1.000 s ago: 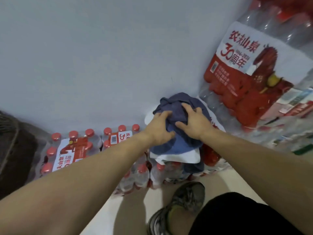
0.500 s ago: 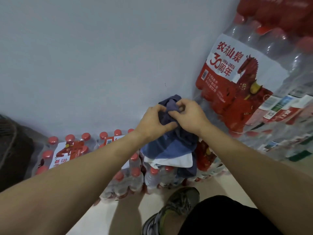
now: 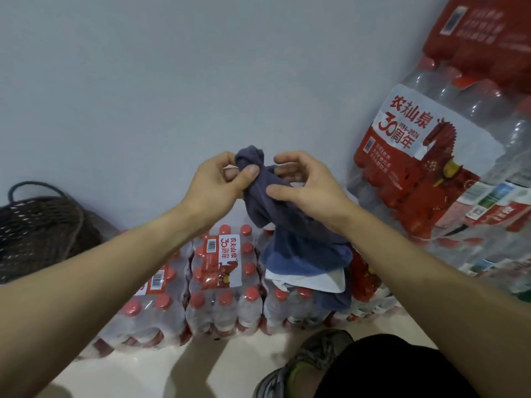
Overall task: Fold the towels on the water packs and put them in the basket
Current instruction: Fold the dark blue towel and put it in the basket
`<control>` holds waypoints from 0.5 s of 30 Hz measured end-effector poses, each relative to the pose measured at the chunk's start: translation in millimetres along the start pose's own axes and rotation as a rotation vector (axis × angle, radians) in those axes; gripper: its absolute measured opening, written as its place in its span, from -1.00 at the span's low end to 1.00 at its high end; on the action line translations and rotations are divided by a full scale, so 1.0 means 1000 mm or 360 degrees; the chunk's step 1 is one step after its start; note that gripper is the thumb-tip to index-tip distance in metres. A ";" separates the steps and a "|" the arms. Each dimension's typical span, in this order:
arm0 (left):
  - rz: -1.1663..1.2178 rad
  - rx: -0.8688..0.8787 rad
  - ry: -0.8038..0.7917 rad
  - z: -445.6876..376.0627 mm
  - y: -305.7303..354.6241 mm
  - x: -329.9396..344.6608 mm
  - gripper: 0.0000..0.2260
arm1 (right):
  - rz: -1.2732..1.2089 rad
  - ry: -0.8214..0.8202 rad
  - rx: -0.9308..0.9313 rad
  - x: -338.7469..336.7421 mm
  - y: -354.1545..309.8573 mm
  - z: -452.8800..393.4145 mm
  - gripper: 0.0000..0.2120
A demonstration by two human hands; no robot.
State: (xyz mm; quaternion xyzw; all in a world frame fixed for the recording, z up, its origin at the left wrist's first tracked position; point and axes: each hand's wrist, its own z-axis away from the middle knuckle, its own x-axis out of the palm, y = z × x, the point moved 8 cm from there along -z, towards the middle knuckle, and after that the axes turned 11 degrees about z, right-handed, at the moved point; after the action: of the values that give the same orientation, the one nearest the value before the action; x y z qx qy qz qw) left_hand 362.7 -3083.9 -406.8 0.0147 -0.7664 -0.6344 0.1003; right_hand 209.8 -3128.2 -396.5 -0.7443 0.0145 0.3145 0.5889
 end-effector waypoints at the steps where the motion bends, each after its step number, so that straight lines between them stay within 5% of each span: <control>1: 0.0004 -0.0025 -0.0010 0.004 0.004 -0.008 -0.81 | 0.0037 -0.0098 0.0041 0.008 0.000 0.001 -0.59; 4: -0.0027 -0.0110 -0.0025 0.017 0.016 -0.033 -0.62 | 0.0198 -0.0351 0.0036 0.036 -0.005 0.005 -0.79; 7: -0.0278 -0.0079 -0.0015 0.035 0.026 -0.059 -0.55 | -0.0101 -0.0428 0.0117 0.066 -0.014 0.007 -0.94; 10: -0.0580 -0.0088 0.0026 0.057 0.023 -0.088 -0.50 | -0.0357 -0.0485 0.0160 0.095 -0.025 0.009 -0.95; 15: -0.0505 -0.0227 0.0124 0.082 0.001 -0.134 -0.48 | -0.0341 -0.0553 0.0072 0.128 -0.037 0.007 -0.94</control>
State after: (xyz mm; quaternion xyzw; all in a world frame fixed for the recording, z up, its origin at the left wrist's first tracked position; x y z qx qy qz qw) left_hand 479.9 -2983.9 -438.7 0.1528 -0.7029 -0.6940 0.0291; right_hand 323.9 -3065.9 -426.9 -0.6628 -0.1594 0.3734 0.6292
